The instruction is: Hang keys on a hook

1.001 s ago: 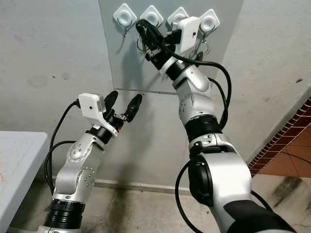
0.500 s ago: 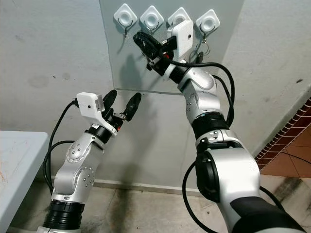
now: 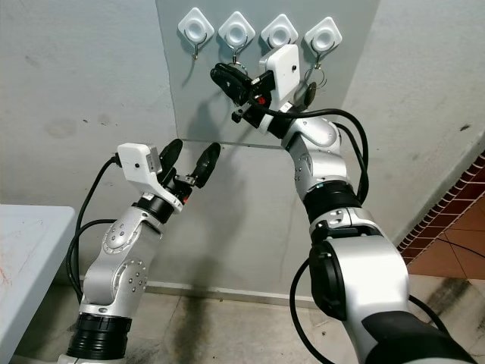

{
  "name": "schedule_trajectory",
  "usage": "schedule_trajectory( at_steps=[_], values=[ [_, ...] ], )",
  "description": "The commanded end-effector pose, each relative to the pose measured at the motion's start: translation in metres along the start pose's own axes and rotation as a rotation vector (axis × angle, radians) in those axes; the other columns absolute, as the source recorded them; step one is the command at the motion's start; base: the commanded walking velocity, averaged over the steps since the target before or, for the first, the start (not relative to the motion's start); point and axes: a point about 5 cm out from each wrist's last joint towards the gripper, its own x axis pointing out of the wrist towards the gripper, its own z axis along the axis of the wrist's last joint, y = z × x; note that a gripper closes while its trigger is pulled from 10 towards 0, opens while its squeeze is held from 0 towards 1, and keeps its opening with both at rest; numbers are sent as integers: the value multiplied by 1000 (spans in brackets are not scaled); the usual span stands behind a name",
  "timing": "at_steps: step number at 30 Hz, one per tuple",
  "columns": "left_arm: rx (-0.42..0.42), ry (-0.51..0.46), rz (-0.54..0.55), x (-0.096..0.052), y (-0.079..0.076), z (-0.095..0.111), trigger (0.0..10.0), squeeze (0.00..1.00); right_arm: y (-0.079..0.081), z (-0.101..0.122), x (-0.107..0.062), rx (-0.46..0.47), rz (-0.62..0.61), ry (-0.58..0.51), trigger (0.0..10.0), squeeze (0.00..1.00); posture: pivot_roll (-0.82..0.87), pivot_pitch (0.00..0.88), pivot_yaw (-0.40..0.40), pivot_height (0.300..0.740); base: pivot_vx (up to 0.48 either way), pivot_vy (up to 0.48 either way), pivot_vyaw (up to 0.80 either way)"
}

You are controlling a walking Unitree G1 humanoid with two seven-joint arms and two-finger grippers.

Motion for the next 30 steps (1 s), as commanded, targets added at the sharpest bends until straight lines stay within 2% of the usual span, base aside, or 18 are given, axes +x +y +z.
schedule_trajectory(
  at_steps=[1,2,7,12,20,25,27,30],
  values=[
    [0,-7,2,0,0,3,10000,0,7,-24,-7,78,-1,76,10000,733,11,0,-37,740,0,0,0],
    [-1,-7,3,0,0,3,10000,0,7,-23,-7,84,-13,61,10000,1000,11,0,-37,740,0,0,0],
    [-4,-6,8,-1,0,3,10000,0,1,-15,-8,84,-95,-37,10000,1000,11,0,-39,740,0,0,0],
    [-6,-4,10,-2,1,3,10000,0,-3,-11,-10,154,-150,-125,10000,1000,11,0,-40,740,0,0,0],
    [-5,14,26,-5,5,-2,10000,0,4,-29,-19,164,-161,-76,10000,1000,10,0,-37,740,0,0,0],
    [38,64,61,-12,14,-19,10000,0,12,-57,-40,202,-206,-20,10000,1000,8,0,-35,740,0,0,0],
    [77,99,83,-17,20,-30,10000,0,16,-70,-53,212,-243,14,10000,1000,4,0,-34,740,0,0,0],
    [70,128,130,-22,29,-38,10000,0,18,-85,-73,216,-328,49,10000,1000,0,0,-30,740,0,0,0]
  ],
)
